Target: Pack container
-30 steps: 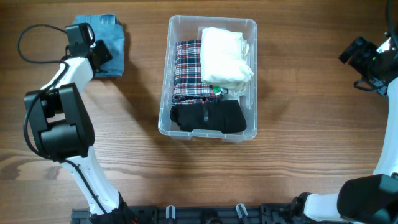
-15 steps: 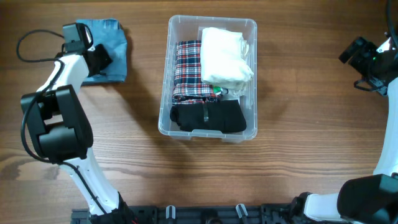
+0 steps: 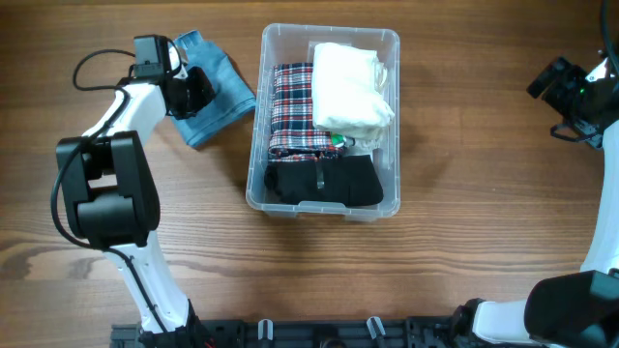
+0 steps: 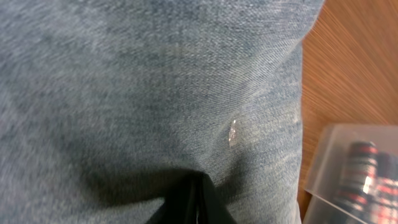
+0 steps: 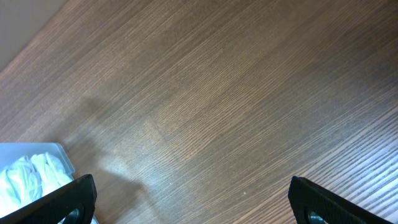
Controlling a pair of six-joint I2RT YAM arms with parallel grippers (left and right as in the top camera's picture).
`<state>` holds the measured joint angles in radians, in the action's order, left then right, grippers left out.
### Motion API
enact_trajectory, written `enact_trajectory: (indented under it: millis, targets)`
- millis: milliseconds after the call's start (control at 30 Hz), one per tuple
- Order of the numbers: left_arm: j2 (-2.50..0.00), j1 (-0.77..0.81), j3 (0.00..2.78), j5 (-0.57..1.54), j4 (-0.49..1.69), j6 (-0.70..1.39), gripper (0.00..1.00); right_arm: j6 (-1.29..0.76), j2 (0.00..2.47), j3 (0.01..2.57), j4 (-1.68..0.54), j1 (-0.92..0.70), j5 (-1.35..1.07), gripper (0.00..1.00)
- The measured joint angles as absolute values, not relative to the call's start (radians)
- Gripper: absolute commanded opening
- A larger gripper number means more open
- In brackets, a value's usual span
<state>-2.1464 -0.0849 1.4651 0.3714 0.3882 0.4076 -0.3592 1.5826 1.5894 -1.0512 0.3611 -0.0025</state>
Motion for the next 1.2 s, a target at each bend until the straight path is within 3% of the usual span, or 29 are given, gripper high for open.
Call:
enact_trajectory:
  millis: [267,367,500,833,1000,1200]
  targets:
    - [-2.048,-0.179,1.449,0.399,0.459,0.411,0.05,-0.359,1.583,1.589,-1.051,0.361,-0.002,1.00]
    - [-1.998,-0.231,1.449,0.399,0.514,0.411,0.71,-0.359,1.583,1.589,-1.051,0.361,-0.002,1.00]
    - [-1.987,-0.279,1.448,0.399,0.577,0.419,0.84,-0.359,1.583,1.589,-1.051,0.361,-0.002,1.00]
    - [-1.994,-0.321,1.400,0.465,0.494,0.427,0.90,-0.359,1.583,1.589,-1.051,0.361,-0.002,1.00]
    - [-2.048,-0.321,1.394,0.551,0.414,0.427,0.81,-0.359,1.583,1.589,-1.051,0.361,-0.002,1.00]
    - [-2.096,-0.323,1.389,0.590,0.411,0.429,0.80,-0.359,1.583,1.589,-1.051,0.361,-0.002,1.00]
